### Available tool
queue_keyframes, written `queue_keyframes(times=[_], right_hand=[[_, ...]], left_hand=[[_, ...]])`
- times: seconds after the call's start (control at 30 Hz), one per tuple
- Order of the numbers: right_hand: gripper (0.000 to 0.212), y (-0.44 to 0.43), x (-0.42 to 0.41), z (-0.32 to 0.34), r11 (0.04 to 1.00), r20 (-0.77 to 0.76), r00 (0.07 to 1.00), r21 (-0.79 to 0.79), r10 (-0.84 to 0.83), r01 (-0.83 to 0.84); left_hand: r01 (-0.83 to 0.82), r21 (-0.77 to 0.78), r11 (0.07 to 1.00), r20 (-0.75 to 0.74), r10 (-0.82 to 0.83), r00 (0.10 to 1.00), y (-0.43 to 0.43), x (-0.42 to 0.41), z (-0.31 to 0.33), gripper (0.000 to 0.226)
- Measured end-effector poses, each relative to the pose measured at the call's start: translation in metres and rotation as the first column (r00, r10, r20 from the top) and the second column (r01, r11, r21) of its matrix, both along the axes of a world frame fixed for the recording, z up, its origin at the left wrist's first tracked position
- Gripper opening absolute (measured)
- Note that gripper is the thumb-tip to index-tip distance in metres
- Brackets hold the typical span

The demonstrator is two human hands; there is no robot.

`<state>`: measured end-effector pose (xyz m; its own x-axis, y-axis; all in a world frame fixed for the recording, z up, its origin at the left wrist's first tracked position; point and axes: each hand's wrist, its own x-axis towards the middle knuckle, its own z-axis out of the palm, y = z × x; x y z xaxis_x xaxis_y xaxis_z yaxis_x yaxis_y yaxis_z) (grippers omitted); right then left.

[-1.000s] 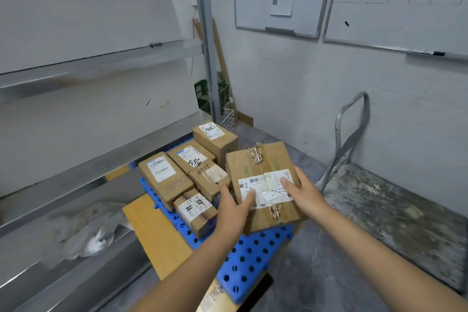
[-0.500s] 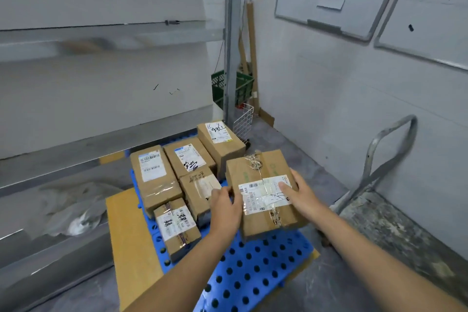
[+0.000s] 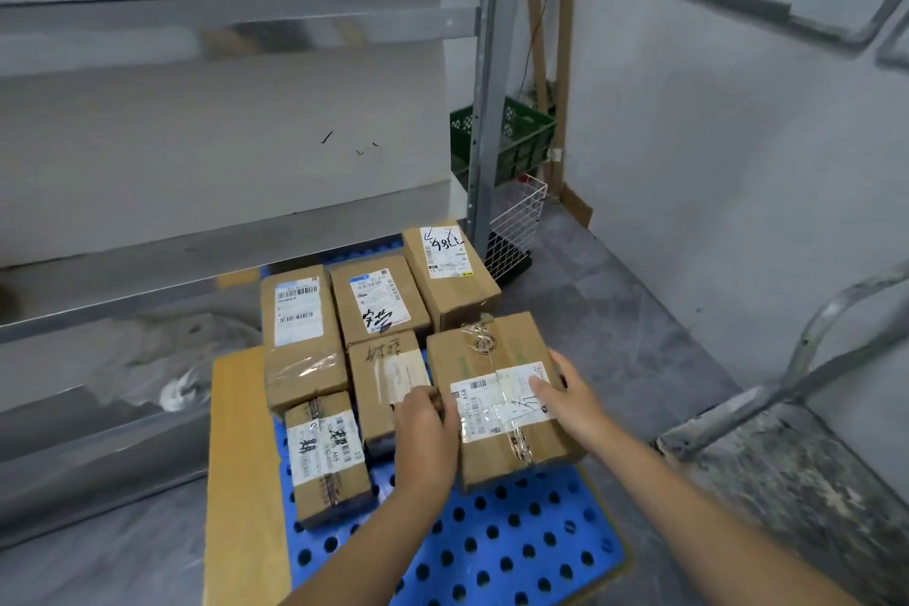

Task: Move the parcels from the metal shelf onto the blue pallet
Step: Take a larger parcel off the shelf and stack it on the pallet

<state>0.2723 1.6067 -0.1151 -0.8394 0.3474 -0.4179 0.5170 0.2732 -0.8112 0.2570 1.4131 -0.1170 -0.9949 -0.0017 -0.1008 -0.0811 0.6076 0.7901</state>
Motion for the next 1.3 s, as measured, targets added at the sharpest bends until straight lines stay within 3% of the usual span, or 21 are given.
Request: queue_keyframes(times=[0.17,0.7,0.87,1.0,1.13,1.3], right_hand=[[0.054,0.003,-0.011,-0.016,0.998,0.036,0.999,-0.061,0.034,-0.031],[0.060,0.020,-0.038,-0.041,0.969,0.081,0.970,-0.116,0.229,-0.219],[0.053,0.024,-0.038,-0.036,0.946,0.107,0.940,-0.035,0.324,-0.322],[0.050,0.014,-0.047,-0.016,0.892,0.019,0.934,0.288,0.357,-0.347],[0.042,-0.019,-0.068,0.025,0.763,-0.081,0.805,0.387,0.587,-0.517],[0.050,-0.073,-0.096,0.080,0.518,-0.086,0.536,0.419,0.840,-0.746]], left_hand=[[-0.081,-0.225,0.971,-0.067,0.068,0.995,0.008,0.002,-0.014,0.029],[-0.124,-0.344,0.931,-0.082,0.102,0.991,0.019,0.000,-0.041,0.042],[-0.098,-0.385,0.918,-0.087,0.069,0.994,0.018,0.002,-0.045,0.038],[-0.084,-0.351,0.933,-0.093,0.054,0.994,0.022,0.002,-0.029,0.040],[-0.054,-0.384,0.922,-0.146,-0.003,0.989,0.011,-0.013,0.013,0.043],[-0.054,-0.643,0.764,-0.175,-0.077,0.982,-0.062,-0.017,0.080,0.041]])
